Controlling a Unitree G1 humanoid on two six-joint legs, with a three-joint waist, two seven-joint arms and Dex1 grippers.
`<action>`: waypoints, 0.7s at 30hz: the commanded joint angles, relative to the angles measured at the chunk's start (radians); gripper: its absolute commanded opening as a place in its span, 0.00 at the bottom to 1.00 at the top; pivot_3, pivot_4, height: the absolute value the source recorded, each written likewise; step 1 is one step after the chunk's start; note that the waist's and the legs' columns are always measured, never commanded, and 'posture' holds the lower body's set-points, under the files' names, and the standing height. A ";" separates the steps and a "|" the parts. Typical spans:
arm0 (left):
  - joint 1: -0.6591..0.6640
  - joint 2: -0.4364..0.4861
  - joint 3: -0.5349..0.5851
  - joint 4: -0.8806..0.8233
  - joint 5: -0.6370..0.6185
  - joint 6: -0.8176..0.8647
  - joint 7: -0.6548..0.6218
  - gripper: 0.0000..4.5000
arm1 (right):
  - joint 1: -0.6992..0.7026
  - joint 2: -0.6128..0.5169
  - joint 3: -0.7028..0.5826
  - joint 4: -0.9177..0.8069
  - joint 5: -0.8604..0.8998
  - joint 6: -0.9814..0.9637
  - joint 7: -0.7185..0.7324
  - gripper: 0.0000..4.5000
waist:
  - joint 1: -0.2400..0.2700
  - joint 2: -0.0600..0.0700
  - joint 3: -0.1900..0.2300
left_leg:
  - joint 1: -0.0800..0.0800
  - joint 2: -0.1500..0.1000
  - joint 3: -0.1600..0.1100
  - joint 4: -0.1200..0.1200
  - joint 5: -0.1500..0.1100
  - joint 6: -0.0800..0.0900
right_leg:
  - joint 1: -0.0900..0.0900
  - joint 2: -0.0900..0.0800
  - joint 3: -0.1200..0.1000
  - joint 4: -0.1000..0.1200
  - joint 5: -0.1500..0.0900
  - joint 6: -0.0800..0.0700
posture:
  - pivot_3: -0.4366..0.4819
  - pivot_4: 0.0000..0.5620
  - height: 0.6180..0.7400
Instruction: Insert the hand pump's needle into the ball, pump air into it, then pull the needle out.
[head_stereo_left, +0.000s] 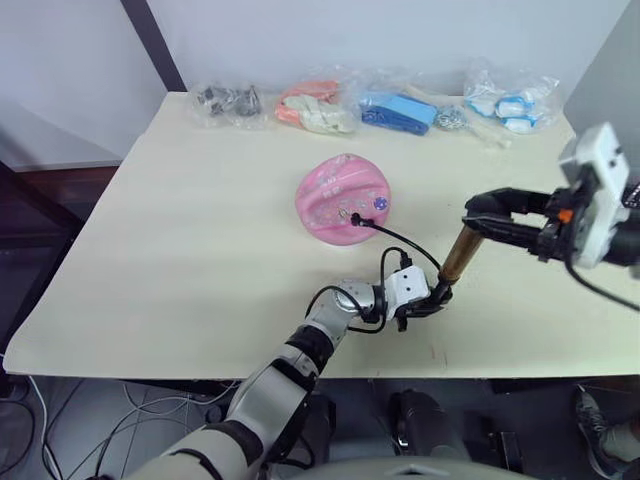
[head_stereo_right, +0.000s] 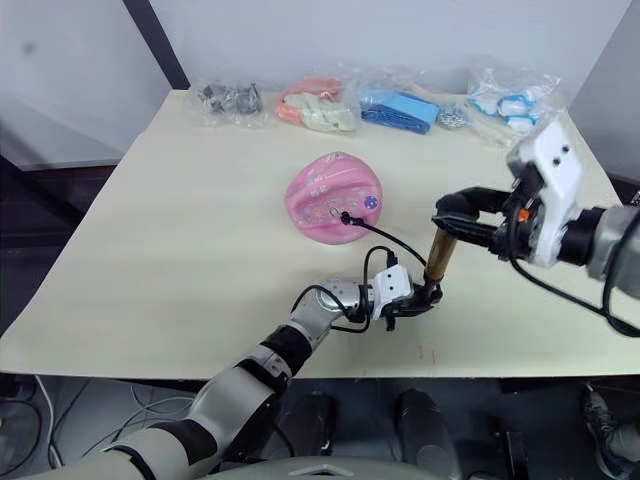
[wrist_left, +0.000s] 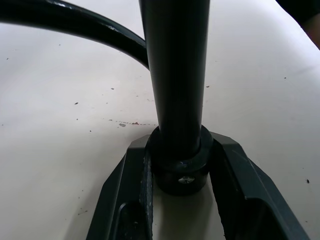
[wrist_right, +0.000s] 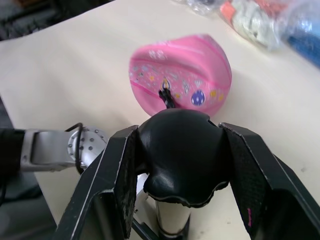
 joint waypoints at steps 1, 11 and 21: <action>0.026 0.013 -0.032 0.014 0.034 0.015 -0.025 0.24 | 0.091 0.042 0.071 0.015 -0.137 -0.031 -0.002 0.44 | -0.002 -0.001 -0.005 | 0.001 0.000 0.000 0.000 0.000 0.000 | 0.000 0.000 0.000 0.000 0.000 0.000 | 0.48 0.27 1.00; 0.031 0.015 -0.028 0.003 0.036 0.022 -0.024 0.24 | 0.188 0.146 0.246 0.035 -0.359 -0.106 0.051 0.44 | -0.007 -0.003 -0.010 | 0.015 0.001 0.001 -0.003 -0.001 0.001 | 0.013 0.002 0.001 -0.002 -0.001 0.000 | 0.48 0.27 1.00; 0.039 0.020 -0.032 0.004 0.044 0.020 -0.025 0.24 | -0.078 -0.012 -0.077 0.020 -0.095 0.056 0.057 0.44 | -0.003 0.003 -0.006 | 0.013 0.001 0.001 -0.003 -0.001 0.001 | 0.012 0.001 0.001 -0.003 -0.001 -0.001 | 0.48 0.27 1.00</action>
